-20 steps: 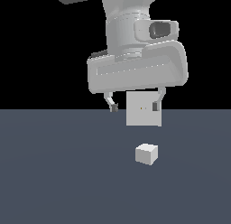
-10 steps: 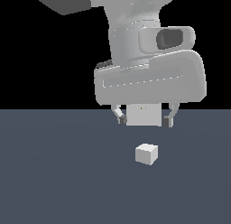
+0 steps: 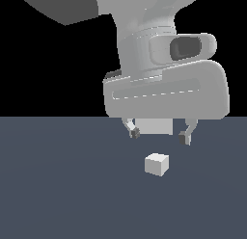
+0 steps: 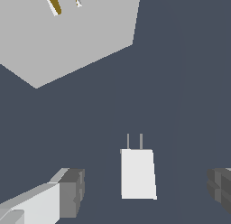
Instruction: Plug the charger into the wall socket.
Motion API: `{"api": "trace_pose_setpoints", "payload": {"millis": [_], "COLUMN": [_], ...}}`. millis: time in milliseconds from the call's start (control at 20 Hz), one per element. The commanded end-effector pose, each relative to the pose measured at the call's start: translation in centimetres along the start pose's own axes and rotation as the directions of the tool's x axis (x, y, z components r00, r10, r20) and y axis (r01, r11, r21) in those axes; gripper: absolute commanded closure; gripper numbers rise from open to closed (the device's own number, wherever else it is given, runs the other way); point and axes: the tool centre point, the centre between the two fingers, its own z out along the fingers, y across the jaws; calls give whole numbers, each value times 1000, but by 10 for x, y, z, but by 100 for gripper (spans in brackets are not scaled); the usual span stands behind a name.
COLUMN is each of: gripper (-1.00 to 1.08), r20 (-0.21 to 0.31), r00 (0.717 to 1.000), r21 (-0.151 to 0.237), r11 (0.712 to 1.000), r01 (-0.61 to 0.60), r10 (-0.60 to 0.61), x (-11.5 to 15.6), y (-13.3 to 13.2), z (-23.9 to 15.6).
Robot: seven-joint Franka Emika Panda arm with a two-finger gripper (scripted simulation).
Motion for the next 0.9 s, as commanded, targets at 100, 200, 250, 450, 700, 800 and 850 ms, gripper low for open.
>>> {"api": "trace_pose_setpoints", "payload": {"millis": [100,200,250,450,700,800,850], "gripper": [-92,-92,-92,-92,-92,-92,-92], "r20": [0,0,0,0,-1,-1,-1], "r00": [1000,1000,1000,1000,1000,1000,1000], "r21": [0,0,0,0,0,0,0], "r11": [1000,1000,1000,1000,1000,1000,1000], "r01": [0,-1,-1,-4,-7,-8,-8], "r10": [0,1,1,4,7,8,8], "x": [0,-2,-2,-7,-14,-15,-16], "y": [0,0,0,1,1,1,1], "z": [1,4,6,20,41,45,47]}}
